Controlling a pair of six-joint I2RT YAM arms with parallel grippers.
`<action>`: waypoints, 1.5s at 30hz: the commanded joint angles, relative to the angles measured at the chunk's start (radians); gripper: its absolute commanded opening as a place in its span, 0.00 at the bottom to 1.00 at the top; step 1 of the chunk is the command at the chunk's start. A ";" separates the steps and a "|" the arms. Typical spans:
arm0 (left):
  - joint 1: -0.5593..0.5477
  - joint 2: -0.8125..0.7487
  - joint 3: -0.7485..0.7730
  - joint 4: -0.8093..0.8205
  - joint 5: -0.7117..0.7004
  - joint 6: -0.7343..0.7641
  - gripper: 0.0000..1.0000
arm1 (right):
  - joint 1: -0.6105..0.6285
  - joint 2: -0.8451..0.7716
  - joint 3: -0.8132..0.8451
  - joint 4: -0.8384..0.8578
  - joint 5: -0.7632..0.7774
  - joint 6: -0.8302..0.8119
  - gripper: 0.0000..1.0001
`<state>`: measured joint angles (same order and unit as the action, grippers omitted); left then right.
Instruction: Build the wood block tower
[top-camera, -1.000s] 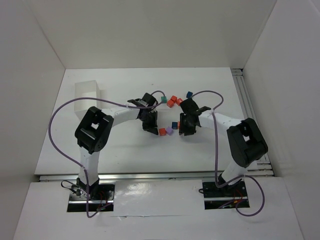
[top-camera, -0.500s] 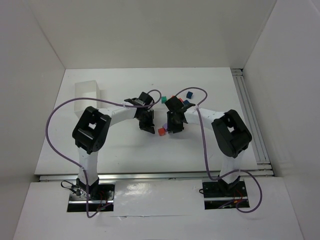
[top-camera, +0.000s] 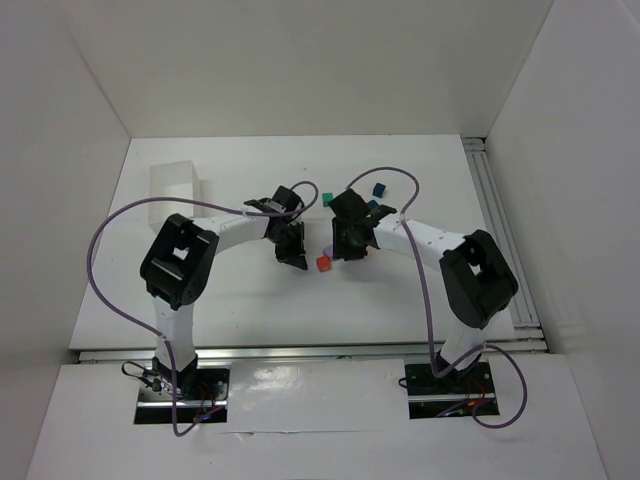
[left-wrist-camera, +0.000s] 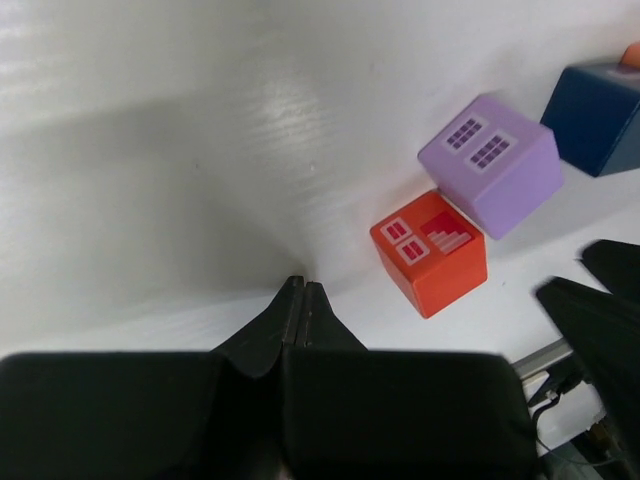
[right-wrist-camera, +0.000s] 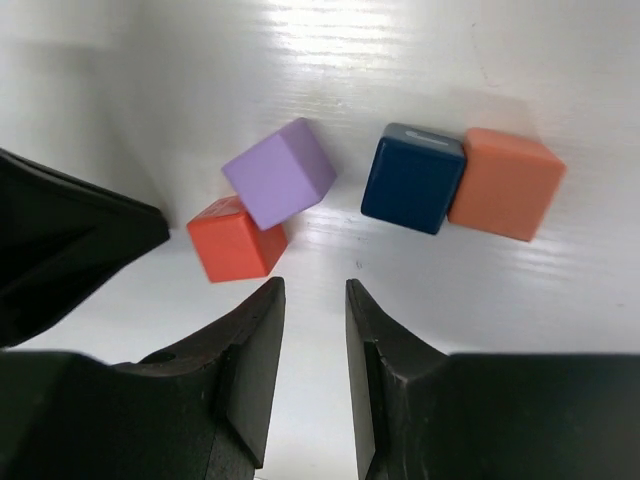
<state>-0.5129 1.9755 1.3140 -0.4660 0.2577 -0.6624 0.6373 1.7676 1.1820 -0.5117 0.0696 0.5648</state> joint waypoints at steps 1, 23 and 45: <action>-0.004 -0.024 -0.036 -0.003 0.021 -0.023 0.00 | -0.002 -0.085 -0.010 -0.036 0.045 0.023 0.38; -0.033 0.057 0.090 -0.011 0.009 -0.112 0.00 | -0.244 -0.205 -0.061 -0.085 0.079 -0.058 0.52; 0.165 -0.193 -0.098 -0.042 -0.067 -0.036 0.00 | 0.013 0.182 0.356 -0.140 0.075 -0.276 0.64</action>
<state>-0.3595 1.8397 1.2205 -0.5030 0.1989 -0.7300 0.6369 1.8946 1.4712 -0.6056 0.1089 0.3275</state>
